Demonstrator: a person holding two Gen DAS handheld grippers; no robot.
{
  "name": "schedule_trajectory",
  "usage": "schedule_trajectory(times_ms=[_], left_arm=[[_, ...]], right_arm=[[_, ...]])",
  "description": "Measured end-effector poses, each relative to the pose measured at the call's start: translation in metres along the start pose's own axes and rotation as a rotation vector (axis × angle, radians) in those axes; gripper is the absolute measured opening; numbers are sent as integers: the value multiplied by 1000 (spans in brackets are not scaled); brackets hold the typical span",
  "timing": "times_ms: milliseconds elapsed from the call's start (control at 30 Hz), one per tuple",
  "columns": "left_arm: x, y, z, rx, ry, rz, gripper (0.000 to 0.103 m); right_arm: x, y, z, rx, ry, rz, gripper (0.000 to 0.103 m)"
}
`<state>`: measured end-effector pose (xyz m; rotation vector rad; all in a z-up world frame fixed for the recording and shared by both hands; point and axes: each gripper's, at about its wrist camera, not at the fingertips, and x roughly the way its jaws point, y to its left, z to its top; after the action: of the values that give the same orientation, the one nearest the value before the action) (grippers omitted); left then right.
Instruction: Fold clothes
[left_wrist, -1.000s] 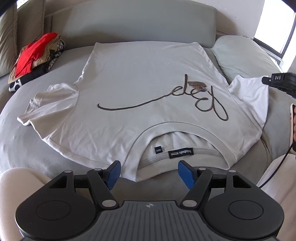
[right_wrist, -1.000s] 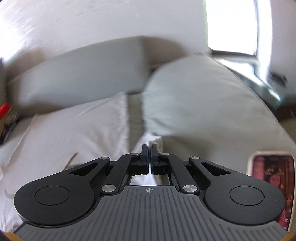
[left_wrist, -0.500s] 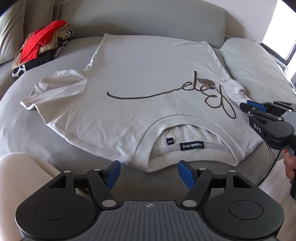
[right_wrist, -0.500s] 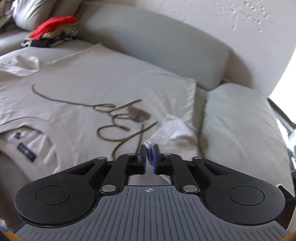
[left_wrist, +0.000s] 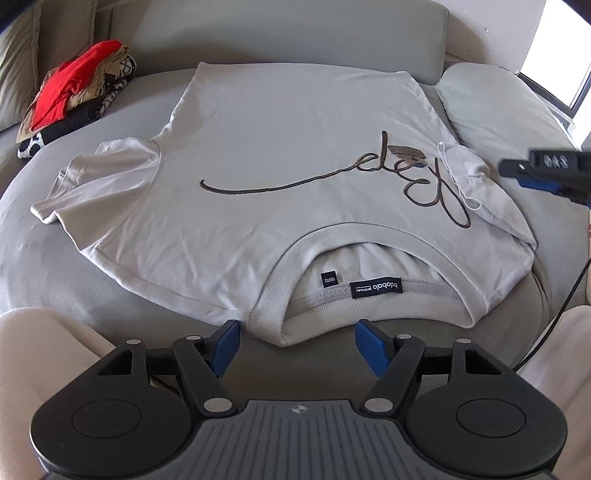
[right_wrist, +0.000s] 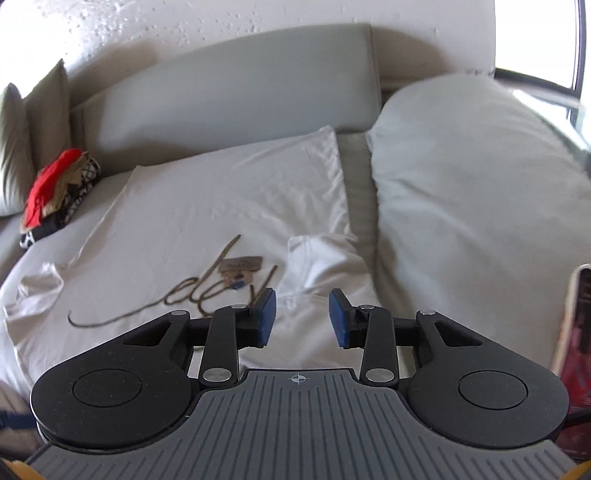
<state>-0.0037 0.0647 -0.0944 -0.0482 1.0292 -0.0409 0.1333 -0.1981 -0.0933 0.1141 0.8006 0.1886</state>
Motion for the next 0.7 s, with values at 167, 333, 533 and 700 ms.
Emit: schedule_trajectory(times_ms=[167,333,533,700], left_arm=[[-1,2,3,-7,-3,3,69],[0,4,8,-8,-8,-12,69],[7,4,10,-4,4,-17,69],[4,7,11,-22,0,-12,69]], right_arm=[[25,-12,11,175,107,-107,16],[19,-24,-21,200,156,-227,29],[-10,-36,-47,207,263,-175,32],[-35,-38,-19,261,133,-122,34]])
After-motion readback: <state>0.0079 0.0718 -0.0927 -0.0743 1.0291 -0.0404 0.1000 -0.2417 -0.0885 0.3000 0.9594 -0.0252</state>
